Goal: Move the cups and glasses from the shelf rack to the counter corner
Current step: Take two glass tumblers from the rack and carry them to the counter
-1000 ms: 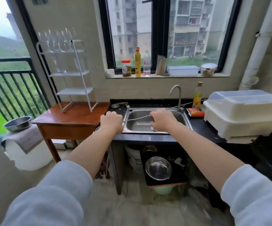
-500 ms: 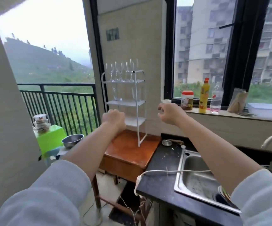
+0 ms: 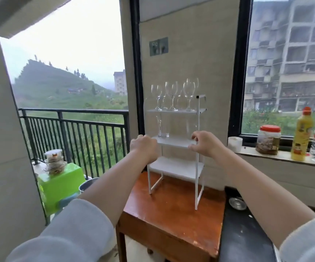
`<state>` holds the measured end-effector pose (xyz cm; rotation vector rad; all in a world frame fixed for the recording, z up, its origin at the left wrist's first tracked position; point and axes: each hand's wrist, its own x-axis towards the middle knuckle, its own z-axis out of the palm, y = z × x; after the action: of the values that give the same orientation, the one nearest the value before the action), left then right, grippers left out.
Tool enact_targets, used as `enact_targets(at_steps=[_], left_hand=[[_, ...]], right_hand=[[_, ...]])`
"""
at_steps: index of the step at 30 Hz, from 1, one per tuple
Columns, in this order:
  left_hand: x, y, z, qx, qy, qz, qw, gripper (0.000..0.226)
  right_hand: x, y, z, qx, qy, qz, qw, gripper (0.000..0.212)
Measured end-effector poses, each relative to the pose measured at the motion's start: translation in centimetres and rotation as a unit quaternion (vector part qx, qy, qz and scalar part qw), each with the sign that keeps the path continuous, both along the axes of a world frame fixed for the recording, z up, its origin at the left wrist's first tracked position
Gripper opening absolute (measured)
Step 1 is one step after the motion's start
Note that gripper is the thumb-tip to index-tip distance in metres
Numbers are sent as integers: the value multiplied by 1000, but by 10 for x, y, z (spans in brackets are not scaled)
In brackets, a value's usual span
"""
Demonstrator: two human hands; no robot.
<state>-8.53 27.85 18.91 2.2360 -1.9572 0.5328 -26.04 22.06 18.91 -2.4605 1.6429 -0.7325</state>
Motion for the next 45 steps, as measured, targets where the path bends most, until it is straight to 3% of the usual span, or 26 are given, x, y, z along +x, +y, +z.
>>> enact_targets(at_steps=[9,15,23,26,31,34,36,38,40,43,45], left_hand=[[83,-123,5,6,-15,-41,999,36],[95,-186,-10,38,18,-63,997,40],[87,-277,-18,38,214,-91,972,37],[80,-316,-24,26,334,-80,939,36],[77,-367,-36,-42,546,-68,834,33],[79,-384,-44,-73,635,-81,765,27],[81,-391,-48,-65,682,-114,720,11],[82,-397,-50,-46,694,-137,706,22],[83,-397,-50,-28,691,-147,707,26],[89,-395,-50,-26,699,-169,694,33],[95,-390,-51,-23,714,-186,675,35]], right_hand=[[80,-97,-5,19,17,-97,995,37],[97,-152,-19,33,-30,-170,984,40],[98,-227,-32,-21,-90,-240,966,47],[98,-252,-42,-30,-144,-271,951,52],[99,-289,-57,-34,-269,-270,924,71],[98,-302,-64,-62,-341,-254,903,62],[101,-307,-71,-69,-374,-239,893,43],[108,-310,-72,-57,-426,-228,873,19],[115,-314,-70,-49,-462,-229,855,11],[119,-316,-65,-29,-525,-233,818,37],[121,-310,-61,-21,-578,-237,781,41]])
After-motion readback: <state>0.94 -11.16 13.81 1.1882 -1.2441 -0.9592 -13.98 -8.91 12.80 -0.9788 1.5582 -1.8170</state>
